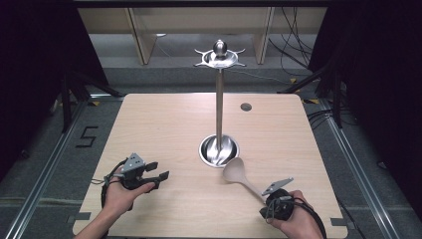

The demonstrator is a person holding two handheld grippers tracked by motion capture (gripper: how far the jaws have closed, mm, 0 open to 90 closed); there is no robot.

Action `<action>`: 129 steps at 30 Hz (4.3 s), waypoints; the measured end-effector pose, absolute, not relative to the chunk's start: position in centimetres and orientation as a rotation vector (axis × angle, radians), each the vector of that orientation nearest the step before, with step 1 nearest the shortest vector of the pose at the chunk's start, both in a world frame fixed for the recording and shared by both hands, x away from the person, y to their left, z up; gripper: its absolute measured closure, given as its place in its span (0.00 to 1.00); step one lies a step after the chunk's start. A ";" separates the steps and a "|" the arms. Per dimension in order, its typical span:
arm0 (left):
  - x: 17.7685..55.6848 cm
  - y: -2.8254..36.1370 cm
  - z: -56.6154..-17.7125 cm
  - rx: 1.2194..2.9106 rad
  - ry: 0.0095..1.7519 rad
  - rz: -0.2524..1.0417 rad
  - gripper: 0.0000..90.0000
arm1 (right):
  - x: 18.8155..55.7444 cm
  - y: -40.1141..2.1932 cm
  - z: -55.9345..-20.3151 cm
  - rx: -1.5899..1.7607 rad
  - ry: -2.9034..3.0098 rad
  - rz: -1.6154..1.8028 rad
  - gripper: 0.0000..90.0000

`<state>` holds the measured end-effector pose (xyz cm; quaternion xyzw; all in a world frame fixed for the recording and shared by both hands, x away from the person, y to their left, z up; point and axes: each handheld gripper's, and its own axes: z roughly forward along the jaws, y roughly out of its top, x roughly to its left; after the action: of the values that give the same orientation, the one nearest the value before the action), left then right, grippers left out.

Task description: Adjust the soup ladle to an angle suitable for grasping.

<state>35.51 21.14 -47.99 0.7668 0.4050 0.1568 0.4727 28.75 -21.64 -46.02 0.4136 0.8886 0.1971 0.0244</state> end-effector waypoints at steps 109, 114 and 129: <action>35.5 21.3 -47.8 1.887 0.951 0.381 0.44 | 44.4 -28.1 -46.9 1.717 2.229 0.288 0.78; 35.4 21.2 -47.8 1.890 0.951 0.386 0.44 | 43.1 -27.5 -45.6 1.933 2.162 0.406 0.71; 35.4 21.3 -47.8 1.875 0.960 0.378 0.44 | 44.0 -21.1 -43.4 1.674 2.345 0.616 1.00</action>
<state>35.41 21.32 -47.77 0.7686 0.3935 0.1550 0.4800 43.96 -21.13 -43.43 0.5655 0.7921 0.2081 0.0974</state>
